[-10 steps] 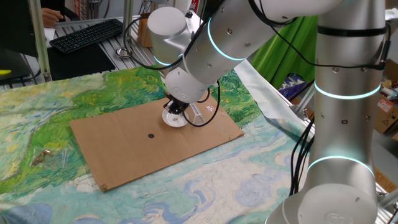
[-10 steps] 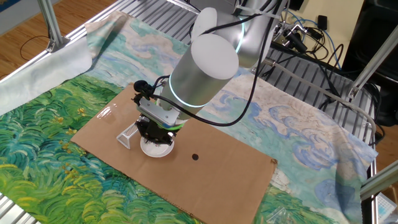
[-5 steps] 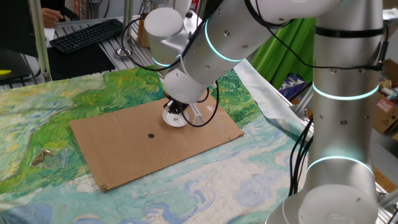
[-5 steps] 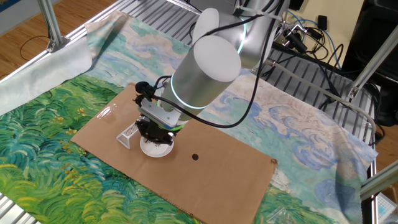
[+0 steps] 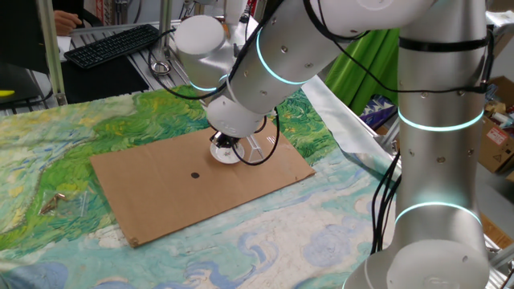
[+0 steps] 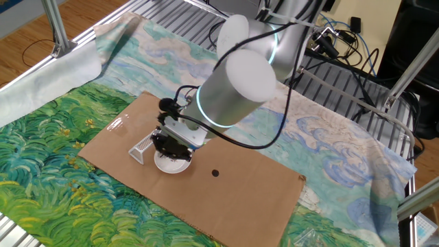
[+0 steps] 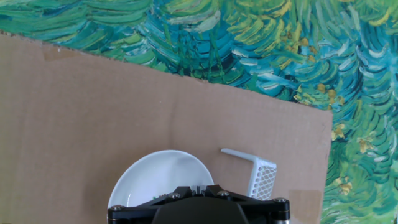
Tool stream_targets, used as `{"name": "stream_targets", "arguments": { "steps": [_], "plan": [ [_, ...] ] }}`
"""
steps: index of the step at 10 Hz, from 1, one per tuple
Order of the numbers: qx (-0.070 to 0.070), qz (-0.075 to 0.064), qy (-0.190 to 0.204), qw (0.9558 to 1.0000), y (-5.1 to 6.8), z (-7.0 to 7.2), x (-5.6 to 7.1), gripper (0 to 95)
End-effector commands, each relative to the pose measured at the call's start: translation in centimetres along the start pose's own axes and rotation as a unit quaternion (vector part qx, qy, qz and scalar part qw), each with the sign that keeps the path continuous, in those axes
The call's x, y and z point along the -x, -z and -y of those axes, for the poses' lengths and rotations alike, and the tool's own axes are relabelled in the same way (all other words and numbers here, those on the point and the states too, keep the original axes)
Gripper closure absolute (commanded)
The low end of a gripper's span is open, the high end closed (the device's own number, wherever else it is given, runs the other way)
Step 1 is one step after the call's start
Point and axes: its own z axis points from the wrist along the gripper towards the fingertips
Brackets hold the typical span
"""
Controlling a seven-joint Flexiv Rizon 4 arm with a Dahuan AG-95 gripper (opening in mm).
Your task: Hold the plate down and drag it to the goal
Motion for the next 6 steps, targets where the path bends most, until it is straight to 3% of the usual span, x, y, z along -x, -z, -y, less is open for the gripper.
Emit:
{"name": "stream_targets", "arguments": {
  "steps": [1,2,6],
  "plan": [
    [0.025,-0.005,-0.011,0.9996,-0.01,-0.12,0.04,95.0],
    [0.043,-0.007,-0.017,0.9989,-0.01,-0.12,0.04,95.0],
    [0.060,-0.009,-0.023,0.9979,0.07,-0.19,0.06,95.0]
  ]
}}
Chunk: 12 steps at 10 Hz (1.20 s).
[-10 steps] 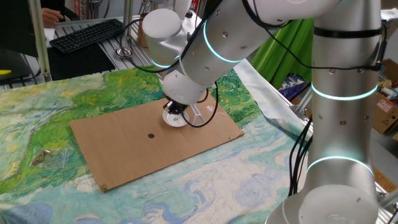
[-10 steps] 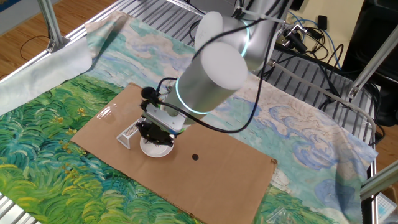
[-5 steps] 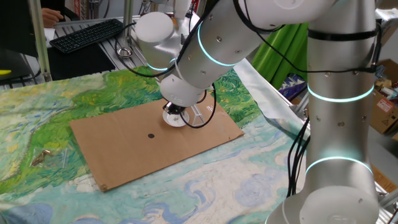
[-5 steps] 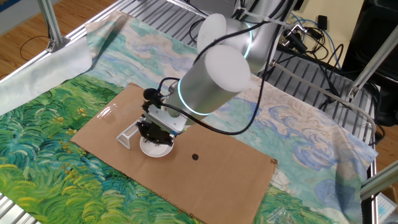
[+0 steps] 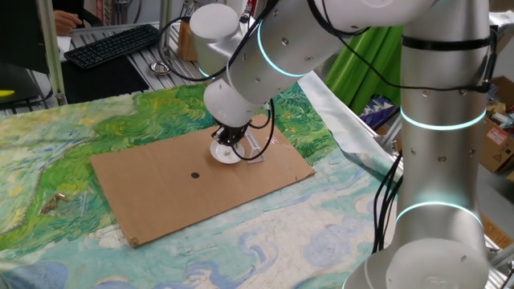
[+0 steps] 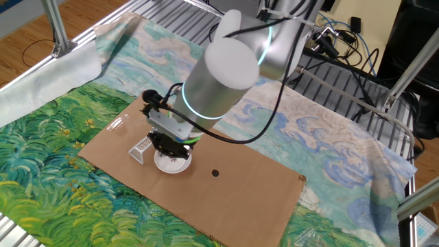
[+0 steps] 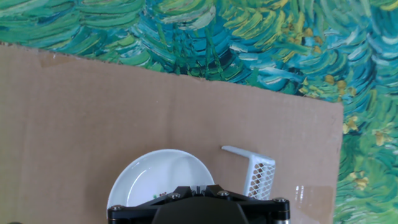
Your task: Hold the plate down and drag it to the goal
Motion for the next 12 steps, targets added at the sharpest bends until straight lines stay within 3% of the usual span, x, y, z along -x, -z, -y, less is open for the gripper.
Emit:
{"name": "stream_targets", "arguments": {
  "steps": [1,6,10,12],
  "plan": [
    [0.005,-0.002,-0.002,1.0000,0.0,-0.1,0.1,95.0],
    [0.023,-0.006,-0.010,0.9997,0.3,-0.4,0.1,95.0],
    [0.039,-0.022,-0.025,0.9987,1.5,-1.6,0.4,95.0],
    [0.071,-0.037,-0.049,0.9956,2.5,-2.6,0.5,95.0]
  ]
}}
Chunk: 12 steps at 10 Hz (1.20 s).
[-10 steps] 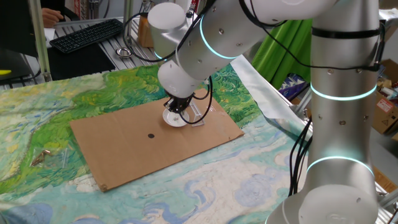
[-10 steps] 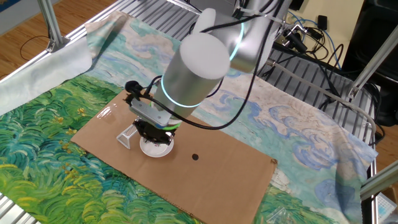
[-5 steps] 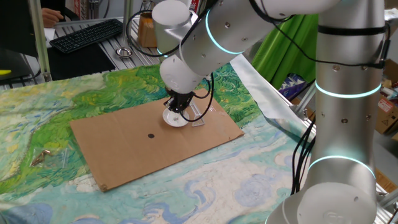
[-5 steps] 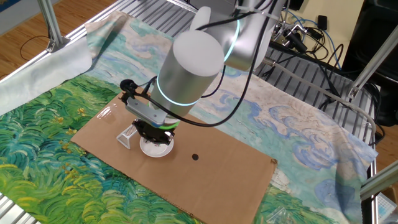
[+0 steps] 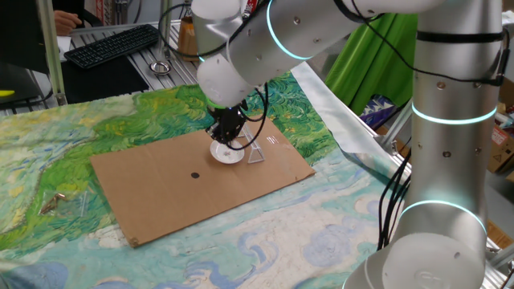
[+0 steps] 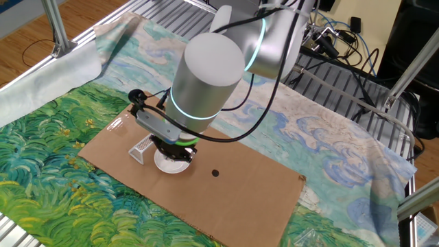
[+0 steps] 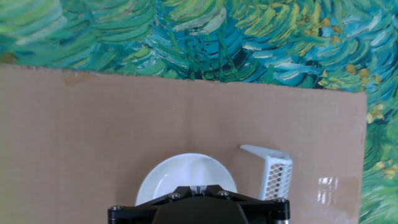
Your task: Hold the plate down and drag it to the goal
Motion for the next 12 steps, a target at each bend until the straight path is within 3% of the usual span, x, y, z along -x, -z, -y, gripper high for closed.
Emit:
{"name": "stream_targets", "arguments": {
  "steps": [1,7,12],
  "plan": [
    [0.034,-0.014,-0.021,0.9991,1.0,-1.3,-0.1,95.0],
    [0.055,-0.027,-0.040,0.9973,2.5,-3.7,-0.6,95.0],
    [0.059,-0.030,-0.050,0.9965,2.6,-5.1,-0.4,95.0]
  ]
}}
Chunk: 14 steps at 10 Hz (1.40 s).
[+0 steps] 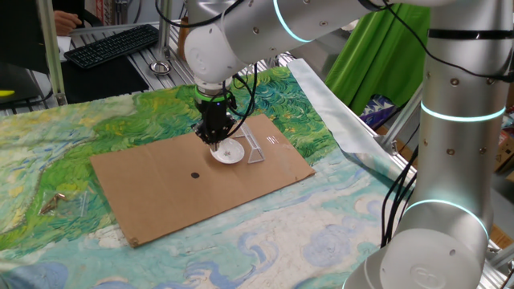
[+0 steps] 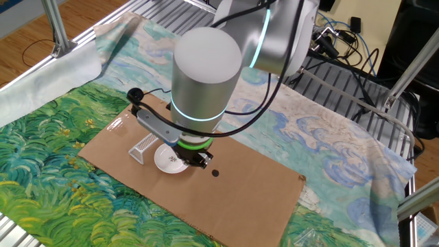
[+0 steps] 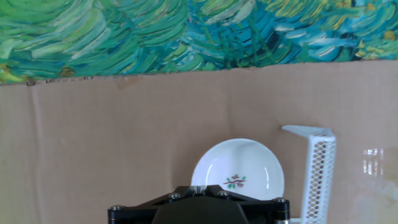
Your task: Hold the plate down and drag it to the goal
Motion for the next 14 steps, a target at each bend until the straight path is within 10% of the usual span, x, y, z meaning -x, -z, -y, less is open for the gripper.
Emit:
{"name": "stream_targets", "arguments": {
  "steps": [1,14],
  "plan": [
    [-0.001,0.001,-0.003,1.0000,0.0,-0.4,0.0,95.0],
    [0.018,0.006,0.002,0.9998,-1.3,-2.1,-0.7,95.0]
  ]
}}
